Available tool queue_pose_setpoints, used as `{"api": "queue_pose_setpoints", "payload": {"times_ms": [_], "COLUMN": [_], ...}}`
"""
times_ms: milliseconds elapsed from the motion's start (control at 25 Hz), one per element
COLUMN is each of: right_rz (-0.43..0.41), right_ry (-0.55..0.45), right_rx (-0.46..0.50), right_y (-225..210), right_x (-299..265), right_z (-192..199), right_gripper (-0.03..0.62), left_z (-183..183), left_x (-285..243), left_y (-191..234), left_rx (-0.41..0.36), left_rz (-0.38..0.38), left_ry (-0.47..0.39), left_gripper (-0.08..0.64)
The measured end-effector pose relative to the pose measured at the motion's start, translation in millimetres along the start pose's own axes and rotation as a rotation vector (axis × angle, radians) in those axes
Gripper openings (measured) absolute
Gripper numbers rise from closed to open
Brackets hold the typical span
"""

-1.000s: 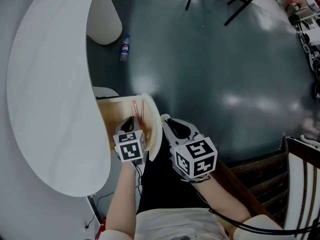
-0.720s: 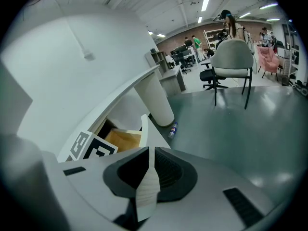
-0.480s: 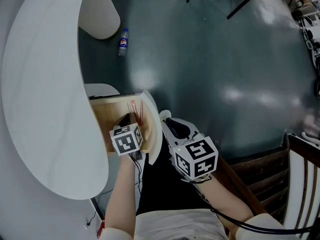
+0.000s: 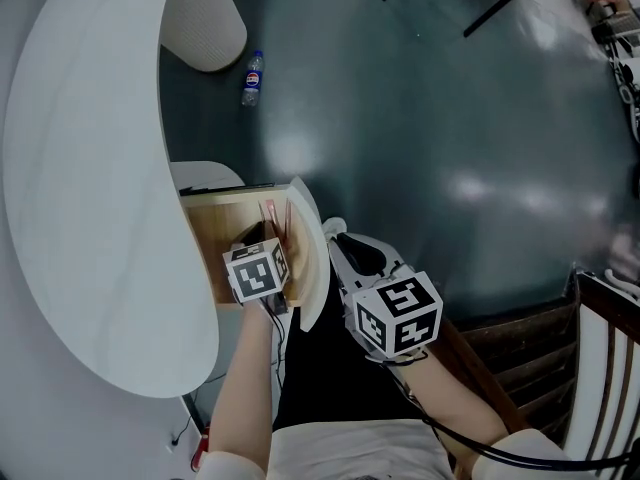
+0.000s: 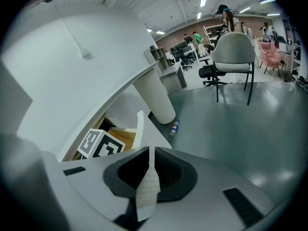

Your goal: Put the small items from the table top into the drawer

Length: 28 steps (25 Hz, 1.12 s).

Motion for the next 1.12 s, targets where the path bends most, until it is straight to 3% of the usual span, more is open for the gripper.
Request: {"api": "queue_pose_setpoints", "payload": {"times_ms": [480,1120], "right_rz": [0.010,0.065], "right_ry": [-0.005,-0.116], "right_rx": [-0.004,0.041], "right_y": [1.5,31.6], "right_x": [2.1,54.7], "right_z": [2.1,2.5], "right_gripper": [0.052,0.052], "left_z": [-1.8,-15.1], "left_x": [-1.4,49.1], "left_y": [2.1,-12.1], "left_rx": [-0.013,-0.041], "left_rz": [0.009,0.077], "left_ry": [-0.003,-0.121], "left_gripper": [0.043,0.043]}}
Point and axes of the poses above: the fingertips, and each gripper's own axes: x backward along the fingers, y to its left, z out of its underside, the point moved 2 cm from there along x, backward along the fingers, and after that the axes turned 8 degrees about -x, right-handed, at the moved point
